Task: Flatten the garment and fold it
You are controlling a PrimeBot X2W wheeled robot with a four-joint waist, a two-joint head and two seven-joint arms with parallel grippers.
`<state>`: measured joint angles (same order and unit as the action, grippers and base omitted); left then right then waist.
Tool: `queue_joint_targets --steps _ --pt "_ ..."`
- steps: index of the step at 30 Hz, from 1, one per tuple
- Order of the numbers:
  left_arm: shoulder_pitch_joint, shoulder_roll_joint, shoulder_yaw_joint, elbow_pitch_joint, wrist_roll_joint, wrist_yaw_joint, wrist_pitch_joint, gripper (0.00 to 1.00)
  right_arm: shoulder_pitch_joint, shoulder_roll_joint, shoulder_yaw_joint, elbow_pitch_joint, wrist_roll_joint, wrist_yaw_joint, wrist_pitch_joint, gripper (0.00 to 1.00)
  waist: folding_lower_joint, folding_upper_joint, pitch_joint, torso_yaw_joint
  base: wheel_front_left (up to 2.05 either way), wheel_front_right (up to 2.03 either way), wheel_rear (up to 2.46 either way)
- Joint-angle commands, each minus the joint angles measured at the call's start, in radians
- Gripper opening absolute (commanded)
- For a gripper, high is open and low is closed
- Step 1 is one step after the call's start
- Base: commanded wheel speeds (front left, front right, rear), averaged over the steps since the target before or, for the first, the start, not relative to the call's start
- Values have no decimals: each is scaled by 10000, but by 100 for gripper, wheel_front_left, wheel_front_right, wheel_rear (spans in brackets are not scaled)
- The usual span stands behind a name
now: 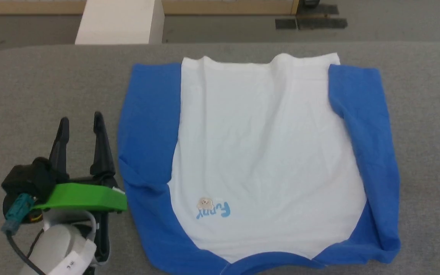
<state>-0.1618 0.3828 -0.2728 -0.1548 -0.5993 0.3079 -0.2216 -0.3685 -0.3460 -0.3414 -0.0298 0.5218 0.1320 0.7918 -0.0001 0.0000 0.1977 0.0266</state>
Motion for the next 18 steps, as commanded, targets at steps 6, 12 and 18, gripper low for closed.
queue_joint_targets --steps 6,12,18 --pt "-1038 -598 59 -163 1634 -255 -391 100 -2480 -318 644 2238 -1224 -13 -237 100 1 0 2171 360 0 0 0" --pt "-1272 -1426 504 -651 2692 -575 -399 100 -4320 -698 1309 3918 -2160 -13 -301 100 1 0 3251 797 0 0 0" --pt "-1262 -2164 826 -873 3261 -972 -400 100 -5396 -1018 1568 5149 -2787 -13 -376 100 1 0 3933 1209 0 0 0"
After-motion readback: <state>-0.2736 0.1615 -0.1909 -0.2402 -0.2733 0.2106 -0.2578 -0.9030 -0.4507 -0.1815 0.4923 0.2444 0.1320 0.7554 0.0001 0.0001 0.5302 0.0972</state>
